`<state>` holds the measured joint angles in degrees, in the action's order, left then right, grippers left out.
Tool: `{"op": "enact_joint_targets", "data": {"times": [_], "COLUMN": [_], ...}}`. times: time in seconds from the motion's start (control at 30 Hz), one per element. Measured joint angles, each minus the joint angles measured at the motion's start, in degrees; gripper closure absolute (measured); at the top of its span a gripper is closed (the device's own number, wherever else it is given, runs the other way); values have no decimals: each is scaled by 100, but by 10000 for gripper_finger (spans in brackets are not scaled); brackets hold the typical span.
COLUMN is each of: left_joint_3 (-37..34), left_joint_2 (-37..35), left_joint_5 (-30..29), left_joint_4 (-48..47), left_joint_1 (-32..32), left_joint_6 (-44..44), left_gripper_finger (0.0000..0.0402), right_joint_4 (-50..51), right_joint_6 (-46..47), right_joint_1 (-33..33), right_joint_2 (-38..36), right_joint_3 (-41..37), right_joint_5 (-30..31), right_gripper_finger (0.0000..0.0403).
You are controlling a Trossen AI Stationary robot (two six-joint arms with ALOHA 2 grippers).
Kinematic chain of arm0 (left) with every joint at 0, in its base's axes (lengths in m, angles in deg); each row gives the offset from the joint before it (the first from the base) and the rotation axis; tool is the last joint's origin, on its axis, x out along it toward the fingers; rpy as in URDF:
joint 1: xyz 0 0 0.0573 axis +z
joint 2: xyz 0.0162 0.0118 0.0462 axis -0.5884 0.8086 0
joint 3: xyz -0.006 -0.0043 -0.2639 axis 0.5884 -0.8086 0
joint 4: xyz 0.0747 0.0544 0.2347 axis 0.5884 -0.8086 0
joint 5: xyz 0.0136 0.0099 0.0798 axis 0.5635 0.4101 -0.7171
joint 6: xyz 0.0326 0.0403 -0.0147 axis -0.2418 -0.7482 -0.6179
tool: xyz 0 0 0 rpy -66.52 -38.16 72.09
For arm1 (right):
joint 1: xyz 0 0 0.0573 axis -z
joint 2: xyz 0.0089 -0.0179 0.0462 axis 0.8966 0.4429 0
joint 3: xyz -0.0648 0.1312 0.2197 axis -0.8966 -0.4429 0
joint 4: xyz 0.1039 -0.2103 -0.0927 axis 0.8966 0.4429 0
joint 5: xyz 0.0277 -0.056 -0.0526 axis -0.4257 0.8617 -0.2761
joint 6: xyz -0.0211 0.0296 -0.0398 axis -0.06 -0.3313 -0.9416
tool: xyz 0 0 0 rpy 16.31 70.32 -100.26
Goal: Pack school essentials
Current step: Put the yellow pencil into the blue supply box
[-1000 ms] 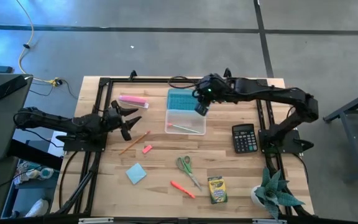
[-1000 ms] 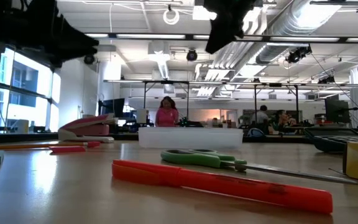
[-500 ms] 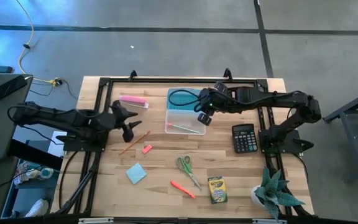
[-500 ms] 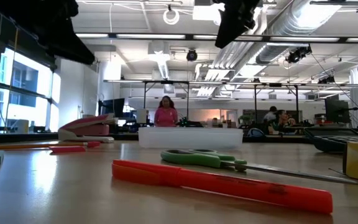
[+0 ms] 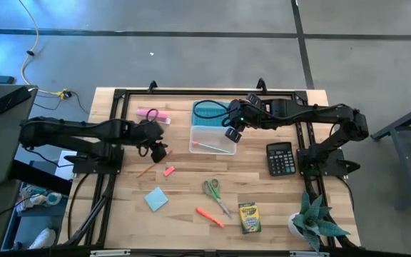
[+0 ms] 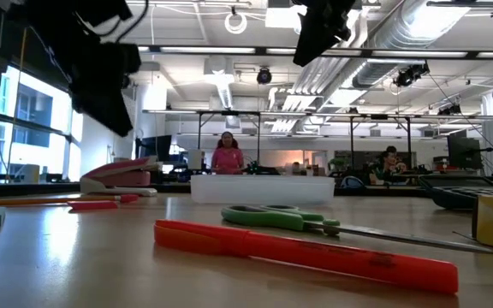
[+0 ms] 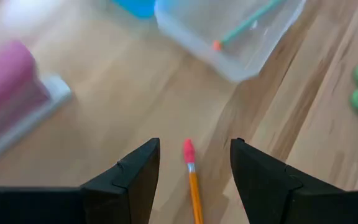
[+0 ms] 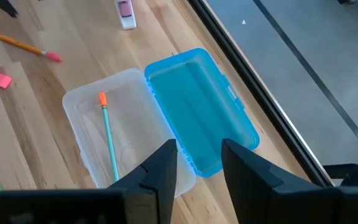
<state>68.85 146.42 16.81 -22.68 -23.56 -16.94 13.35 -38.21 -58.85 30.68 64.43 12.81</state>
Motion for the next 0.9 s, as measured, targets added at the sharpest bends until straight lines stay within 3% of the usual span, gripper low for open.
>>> {"op": "enact_joint_targets", "data": {"times": [0.2,0.9], "left_joint_3": [0,0], "left_joint_2": [670,2260], "left_joint_5": [566,864], "left_joint_4": [43,962], "left_joint_1": [465,503], "left_joint_6": [-133,-308], "left_gripper_finger": [216,216], "right_joint_4": [3,5], "right_joint_6": [-46,-60], "right_joint_1": [0,0], "right_joint_2": [0,2], "right_joint_3": [0,-7], "right_joint_5": [0,-2], "right_gripper_finger": [284,284]}}
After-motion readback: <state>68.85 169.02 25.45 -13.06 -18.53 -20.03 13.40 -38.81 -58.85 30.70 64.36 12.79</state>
